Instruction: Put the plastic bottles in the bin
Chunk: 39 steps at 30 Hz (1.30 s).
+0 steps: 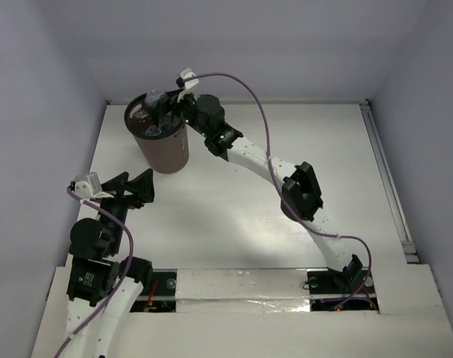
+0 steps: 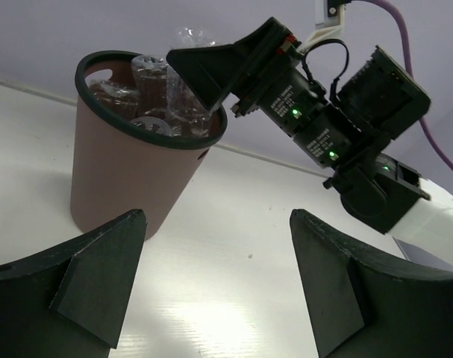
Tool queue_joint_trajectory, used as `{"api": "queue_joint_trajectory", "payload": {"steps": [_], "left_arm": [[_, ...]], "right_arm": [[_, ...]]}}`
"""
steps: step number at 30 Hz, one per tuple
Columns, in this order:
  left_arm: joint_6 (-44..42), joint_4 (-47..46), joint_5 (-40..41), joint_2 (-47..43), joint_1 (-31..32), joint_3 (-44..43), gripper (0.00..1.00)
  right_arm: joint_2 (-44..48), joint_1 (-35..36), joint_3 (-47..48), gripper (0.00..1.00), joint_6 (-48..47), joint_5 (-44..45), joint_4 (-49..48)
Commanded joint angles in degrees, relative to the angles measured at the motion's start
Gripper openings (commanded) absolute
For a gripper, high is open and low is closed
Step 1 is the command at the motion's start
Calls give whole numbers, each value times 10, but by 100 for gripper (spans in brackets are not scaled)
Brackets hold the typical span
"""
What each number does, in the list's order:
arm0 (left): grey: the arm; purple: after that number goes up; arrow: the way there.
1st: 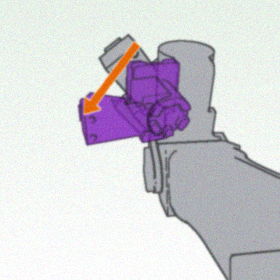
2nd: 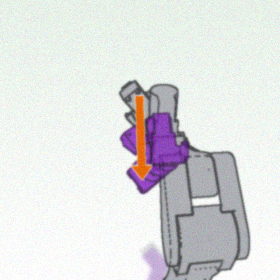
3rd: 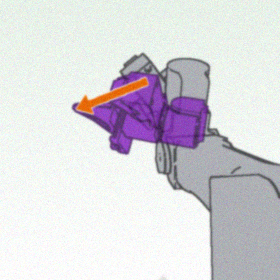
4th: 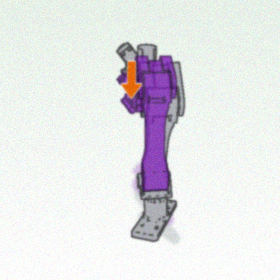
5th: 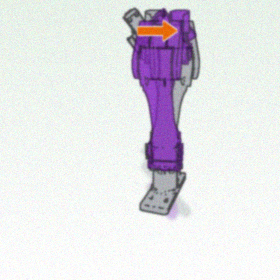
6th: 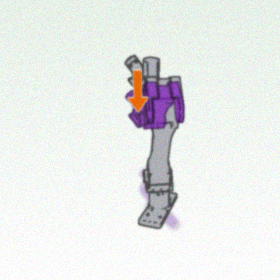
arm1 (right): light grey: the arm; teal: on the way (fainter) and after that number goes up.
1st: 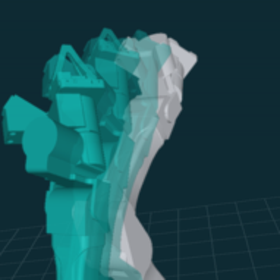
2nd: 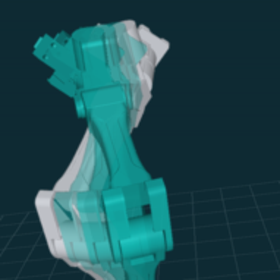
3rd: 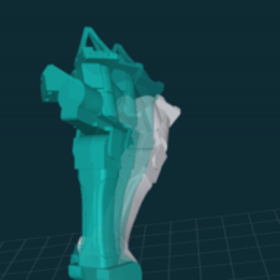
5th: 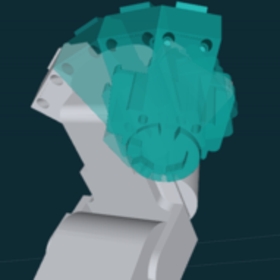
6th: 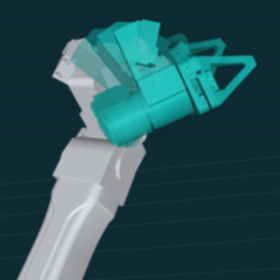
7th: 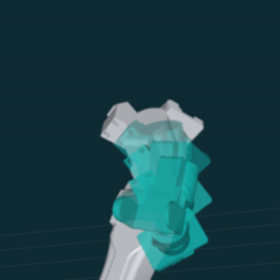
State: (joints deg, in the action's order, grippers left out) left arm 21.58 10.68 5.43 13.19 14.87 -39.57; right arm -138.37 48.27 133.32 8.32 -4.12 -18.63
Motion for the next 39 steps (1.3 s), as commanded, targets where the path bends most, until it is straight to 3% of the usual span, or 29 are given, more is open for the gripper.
{"api": "queue_joint_trajectory", "payload": {"steps": [1, 11, 15, 16, 17, 20, 21, 24, 26, 29, 30, 33, 39], "left_arm": [[3, -14, 13, 1, -5, -21, 76], [2, -17, 13, 10, -10, -21, 81], [1, -18, 12, 3, -10, -18, 89], [1, -19, 11, 3, -10, -17, 93], [1, -20, 6, 2, -10, -16, 94], [3, -25, 2, -3, -10, -10, 99], [2, -24, 2, -3, -10, -9, 99], [0, -29, -4, -3, -10, -9, 99], [-3, -37, -14, 0, -10, -8, 99], [-4, -42, -24, 7, -10, -14, 99], [-3, -42, -26, 9, -10, -16, 99], [-1, -44, -31, 16, -10, -25, 99], [12, -58, -38, 24, -10, -45, 99]], "right_arm": [[81, 14, -34, 100, -6, -14, -44], [250, 14, -183, 100, 14, 19, -128], [348, 14, -305, 100, 14, 58, -182], [375, 14, -382, 98, 14, 84, -199], [406, 14, -427, 94, 16, 98, -218], [547, 14, -622, 40, 10, 181, -336], [586, 14, -666, 17, 9, 210, -351], [738, 14, -816, 9, -6, 335, -387], [846, 14, -898, 9, -18, 434, -395], [967, 14, -982, 23, -43, 526, -409], [991, 14, -998, 41, -47, 544, -412], [1042, 14, -1032, 67, -66, 586, -412], [1051, 14, -1016, 72, -70, 570, -351]]}}
